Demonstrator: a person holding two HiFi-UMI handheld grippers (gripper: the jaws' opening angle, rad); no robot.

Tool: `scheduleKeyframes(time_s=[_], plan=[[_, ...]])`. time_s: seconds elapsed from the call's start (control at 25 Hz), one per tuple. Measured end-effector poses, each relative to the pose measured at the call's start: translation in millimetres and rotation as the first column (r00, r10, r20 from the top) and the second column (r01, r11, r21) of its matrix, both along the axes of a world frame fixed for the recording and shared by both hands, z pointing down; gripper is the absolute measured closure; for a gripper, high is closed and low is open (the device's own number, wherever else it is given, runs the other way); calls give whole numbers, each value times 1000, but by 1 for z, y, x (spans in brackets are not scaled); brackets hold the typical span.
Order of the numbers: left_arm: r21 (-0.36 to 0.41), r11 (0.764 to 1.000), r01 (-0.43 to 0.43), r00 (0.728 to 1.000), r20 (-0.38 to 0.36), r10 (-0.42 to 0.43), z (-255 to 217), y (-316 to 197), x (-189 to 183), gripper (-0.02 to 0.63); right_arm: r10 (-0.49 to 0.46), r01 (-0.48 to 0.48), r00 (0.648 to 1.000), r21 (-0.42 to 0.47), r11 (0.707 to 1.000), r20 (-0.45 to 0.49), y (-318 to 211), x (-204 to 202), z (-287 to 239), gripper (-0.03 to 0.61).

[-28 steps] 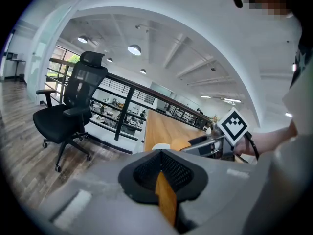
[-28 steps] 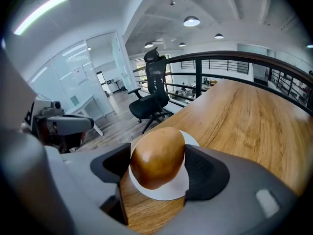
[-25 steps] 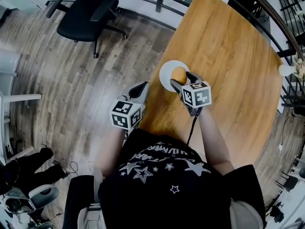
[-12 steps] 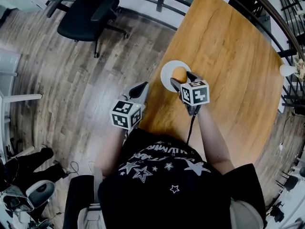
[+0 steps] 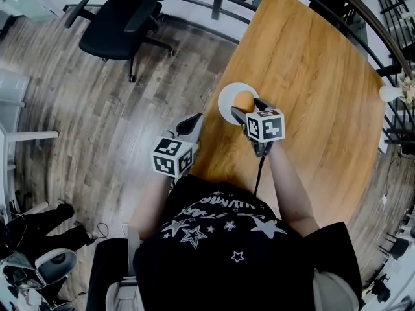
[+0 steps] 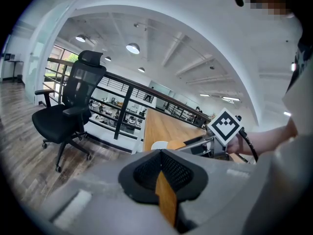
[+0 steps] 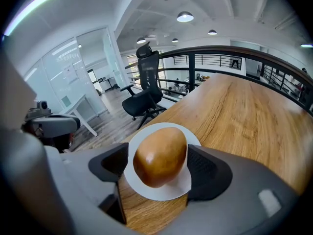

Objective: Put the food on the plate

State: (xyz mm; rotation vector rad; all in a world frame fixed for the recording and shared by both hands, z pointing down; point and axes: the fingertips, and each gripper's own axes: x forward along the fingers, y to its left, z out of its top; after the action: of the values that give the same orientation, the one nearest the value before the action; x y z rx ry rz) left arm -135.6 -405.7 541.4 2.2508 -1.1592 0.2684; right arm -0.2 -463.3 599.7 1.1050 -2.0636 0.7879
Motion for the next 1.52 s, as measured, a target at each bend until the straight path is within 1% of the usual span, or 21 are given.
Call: scheduleKeyframes(time_s=[0.24, 0.52, 0.8, 0.96, 1.08, 1.16, 1.36, 1.4, 1.52], plan=[[12, 1000, 2, 1000, 4, -3, -6, 5, 1, 612, 22, -22, 999, 9, 1000, 24, 0, 4, -6, 174], [36, 999, 9, 1000, 9, -10, -13, 17, -1, 612, 43, -44, 998, 43, 998, 40, 5, 11, -18, 172], [59, 998, 12, 1000, 13, -13, -22, 36, 10, 612, 58, -71, 994, 133, 989, 96, 14, 23, -39, 173], [80, 997, 18, 1000, 18, -19, -26, 53, 14, 612, 56, -76, 993, 187, 979, 107, 26, 29, -46, 179], [87, 996, 34, 999, 20, -36, -30, 64, 14, 612, 49, -72, 992, 200, 977, 120, 40, 32, -51, 212], [90, 995, 44, 999, 21, -46, -31, 72, 15, 612, 37, -61, 992, 202, 977, 124, 51, 34, -51, 219], [103, 994, 43, 999, 27, -46, -38, 93, 27, 612, 30, -62, 990, 227, 972, 139, 79, 46, -58, 255], [107, 993, 41, 999, 28, -44, -39, 97, 31, 612, 34, -66, 989, 232, 970, 142, 85, 51, -60, 266], [118, 992, 36, 999, 26, -39, -42, 112, 44, 612, 41, -76, 989, 245, 967, 144, 101, 63, -64, 329]])
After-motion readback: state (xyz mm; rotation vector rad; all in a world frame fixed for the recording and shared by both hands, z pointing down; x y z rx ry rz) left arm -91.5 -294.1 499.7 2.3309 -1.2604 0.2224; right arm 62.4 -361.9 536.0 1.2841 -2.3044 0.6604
